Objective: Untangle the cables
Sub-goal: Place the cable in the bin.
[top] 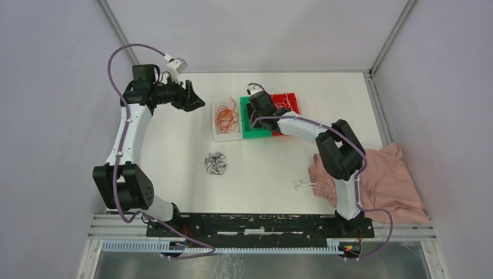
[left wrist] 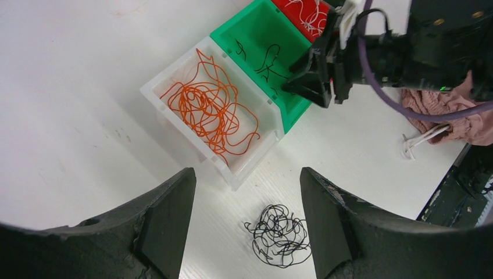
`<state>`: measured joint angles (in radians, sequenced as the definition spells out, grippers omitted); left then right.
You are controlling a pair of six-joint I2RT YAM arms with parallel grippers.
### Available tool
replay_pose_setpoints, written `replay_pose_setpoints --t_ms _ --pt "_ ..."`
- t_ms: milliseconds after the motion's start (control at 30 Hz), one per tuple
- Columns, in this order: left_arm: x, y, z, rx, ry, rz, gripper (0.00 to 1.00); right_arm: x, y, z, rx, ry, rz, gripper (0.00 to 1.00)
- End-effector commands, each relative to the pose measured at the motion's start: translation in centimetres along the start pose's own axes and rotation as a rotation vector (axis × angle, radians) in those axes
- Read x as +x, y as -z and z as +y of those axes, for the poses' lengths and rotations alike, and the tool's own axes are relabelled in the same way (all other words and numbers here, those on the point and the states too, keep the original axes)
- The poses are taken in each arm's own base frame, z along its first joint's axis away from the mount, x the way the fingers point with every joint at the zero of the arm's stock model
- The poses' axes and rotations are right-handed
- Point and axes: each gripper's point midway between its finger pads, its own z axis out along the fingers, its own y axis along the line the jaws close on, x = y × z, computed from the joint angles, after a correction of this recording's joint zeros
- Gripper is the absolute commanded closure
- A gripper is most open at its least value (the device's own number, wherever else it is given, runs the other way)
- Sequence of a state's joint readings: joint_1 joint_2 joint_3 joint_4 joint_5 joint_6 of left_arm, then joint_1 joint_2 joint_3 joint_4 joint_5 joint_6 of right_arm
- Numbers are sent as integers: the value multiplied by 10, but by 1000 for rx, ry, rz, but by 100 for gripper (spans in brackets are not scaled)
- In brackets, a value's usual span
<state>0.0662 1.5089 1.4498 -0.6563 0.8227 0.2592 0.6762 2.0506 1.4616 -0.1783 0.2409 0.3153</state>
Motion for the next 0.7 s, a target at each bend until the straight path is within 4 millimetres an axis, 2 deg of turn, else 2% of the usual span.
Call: replay_pose_setpoints --t_ms 0,100,167,300,500,667 --pt "-2 6 -6 27 -72 -10 26 -93 55 24 -126 -72 -221 55" --pt "3 6 -6 29 -65 -1 26 -100 59 26 -131 -70 -216 55" --pt "4 6 -7 31 -64 0 26 -103 54 26 -122 -71 -219 57" --pt "5 7 -8 31 -66 -1 26 -99 33 30 -113 -59 -186 64" --pt "13 7 -10 44 -78 22 26 -63 -8 23 -64 -49 -85 79" --pt "27 9 -12 57 -90 61 26 -36 -29 10 -23 -64 -32 86"
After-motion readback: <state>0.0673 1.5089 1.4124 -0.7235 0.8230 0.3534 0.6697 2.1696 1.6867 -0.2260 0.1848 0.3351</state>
